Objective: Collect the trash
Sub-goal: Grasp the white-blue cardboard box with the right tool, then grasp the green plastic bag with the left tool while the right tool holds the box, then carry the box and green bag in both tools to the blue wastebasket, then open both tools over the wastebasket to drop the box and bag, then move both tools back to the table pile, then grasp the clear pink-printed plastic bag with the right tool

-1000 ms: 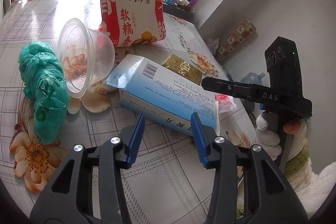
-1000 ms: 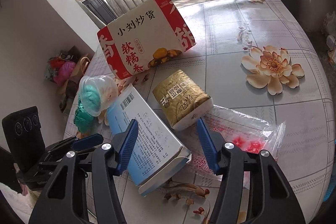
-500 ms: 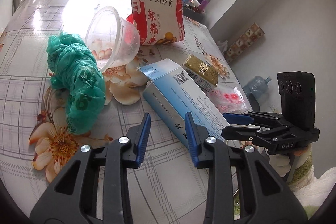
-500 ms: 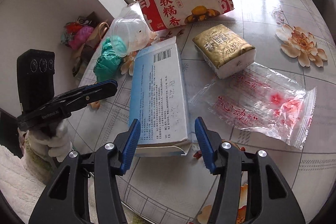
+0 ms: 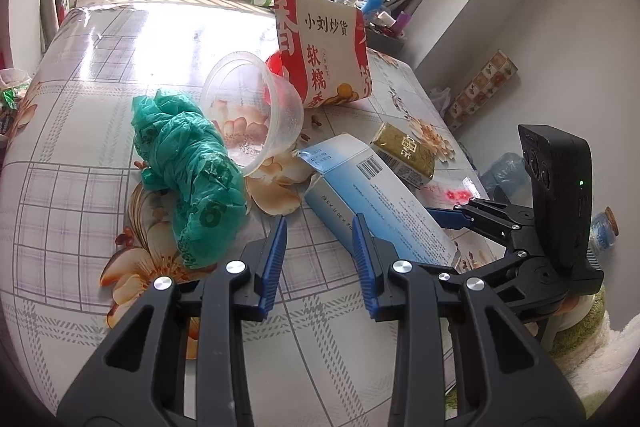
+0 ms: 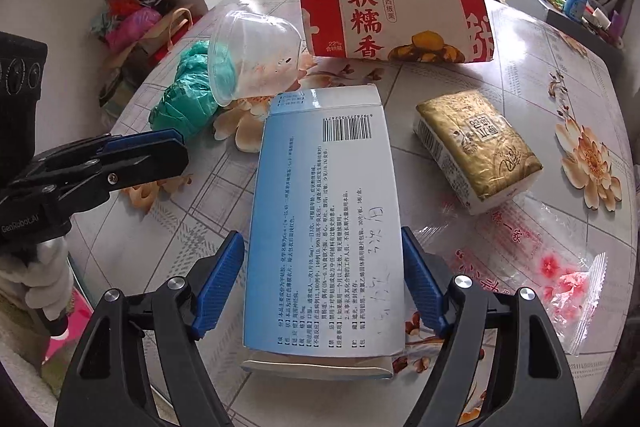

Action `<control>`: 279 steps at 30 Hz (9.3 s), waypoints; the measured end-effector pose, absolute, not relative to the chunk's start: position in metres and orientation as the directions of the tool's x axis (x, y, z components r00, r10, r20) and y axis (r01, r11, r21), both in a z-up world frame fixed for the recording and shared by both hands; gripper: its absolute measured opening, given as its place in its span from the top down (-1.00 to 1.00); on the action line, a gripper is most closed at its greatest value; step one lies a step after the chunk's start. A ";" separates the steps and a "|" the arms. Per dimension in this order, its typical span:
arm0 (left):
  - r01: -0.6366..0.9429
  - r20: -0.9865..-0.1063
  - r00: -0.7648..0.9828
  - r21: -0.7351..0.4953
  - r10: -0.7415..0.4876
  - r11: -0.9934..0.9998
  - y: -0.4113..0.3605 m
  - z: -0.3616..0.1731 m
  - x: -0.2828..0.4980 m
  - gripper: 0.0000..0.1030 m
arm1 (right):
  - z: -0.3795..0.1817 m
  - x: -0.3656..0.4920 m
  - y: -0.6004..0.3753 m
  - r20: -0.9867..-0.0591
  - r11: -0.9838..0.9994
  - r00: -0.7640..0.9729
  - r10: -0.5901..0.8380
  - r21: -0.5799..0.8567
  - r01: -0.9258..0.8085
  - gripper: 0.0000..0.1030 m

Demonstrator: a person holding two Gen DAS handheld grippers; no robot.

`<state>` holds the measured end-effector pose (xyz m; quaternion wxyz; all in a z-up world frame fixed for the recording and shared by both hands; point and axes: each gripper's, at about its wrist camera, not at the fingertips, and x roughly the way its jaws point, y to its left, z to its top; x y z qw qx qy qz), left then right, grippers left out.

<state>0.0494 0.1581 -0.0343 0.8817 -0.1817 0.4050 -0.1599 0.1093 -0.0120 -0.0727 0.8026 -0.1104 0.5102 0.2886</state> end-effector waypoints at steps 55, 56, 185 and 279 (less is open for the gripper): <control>0.273 -0.780 0.426 -0.373 -0.459 0.887 0.090 -0.029 0.003 -0.08 | -0.073 0.022 -0.102 -0.866 0.914 0.383 0.321 0.177 -0.364 -0.32; 0.270 -0.780 0.425 -0.376 -0.460 0.886 0.090 -0.030 0.006 -0.10 | -0.073 0.021 -0.105 -0.863 0.916 0.388 0.325 0.185 -0.355 -0.32; 0.744 -0.827 0.046 -0.346 -0.560 0.572 -0.463 -0.041 0.184 -0.42 | -0.250 -0.046 -0.617 -0.723 -0.025 0.691 -0.027 0.691 0.722 -0.50; 0.195 -0.824 0.534 -0.099 -0.190 0.976 -0.031 -0.041 0.201 -0.71 | -0.092 0.080 -0.323 -0.660 0.757 0.605 0.446 0.638 0.138 0.89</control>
